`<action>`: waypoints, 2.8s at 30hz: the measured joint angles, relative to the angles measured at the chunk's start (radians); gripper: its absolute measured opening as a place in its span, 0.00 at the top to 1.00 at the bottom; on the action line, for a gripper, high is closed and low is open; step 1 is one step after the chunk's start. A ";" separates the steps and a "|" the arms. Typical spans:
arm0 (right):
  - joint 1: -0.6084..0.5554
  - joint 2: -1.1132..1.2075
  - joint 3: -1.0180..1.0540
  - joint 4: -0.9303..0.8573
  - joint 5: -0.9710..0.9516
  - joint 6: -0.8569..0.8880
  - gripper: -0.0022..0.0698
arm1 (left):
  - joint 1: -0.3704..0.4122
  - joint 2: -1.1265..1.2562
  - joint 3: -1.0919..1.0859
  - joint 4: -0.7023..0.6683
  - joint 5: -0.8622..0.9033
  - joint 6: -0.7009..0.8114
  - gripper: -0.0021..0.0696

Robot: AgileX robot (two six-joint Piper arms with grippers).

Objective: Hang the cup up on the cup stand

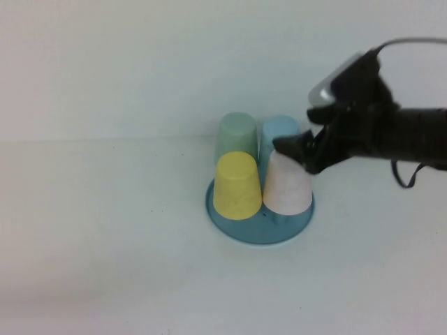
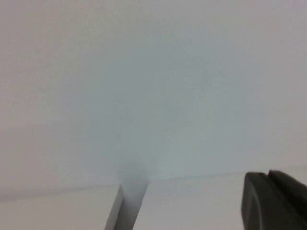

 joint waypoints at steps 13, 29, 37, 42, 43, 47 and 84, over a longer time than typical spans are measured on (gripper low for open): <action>0.000 -0.545 0.000 -0.014 -0.075 0.018 0.65 | 0.000 0.000 0.020 0.828 0.176 -0.738 0.97; 0.000 -0.838 0.000 0.126 -0.233 -0.001 0.97 | -0.002 -0.094 0.021 0.863 0.467 -0.828 0.97; -0.014 -0.893 0.081 0.140 -0.414 0.010 0.97 | -0.002 -0.094 0.021 0.863 0.476 -0.828 0.97; -0.177 -1.029 0.291 0.141 -0.400 0.037 0.97 | -0.002 -0.094 0.021 0.863 0.476 -0.829 0.97; -0.216 -1.067 0.351 0.141 -0.394 0.061 0.97 | -0.002 -0.094 0.021 0.863 0.476 -0.829 0.97; -0.341 -1.241 0.582 0.141 -0.379 0.140 0.97 | -0.002 -0.094 0.021 0.863 0.476 -0.829 0.97; -0.519 -1.755 0.998 -1.256 -0.171 1.355 0.97 | -0.002 -0.093 0.021 0.863 0.476 -0.829 0.97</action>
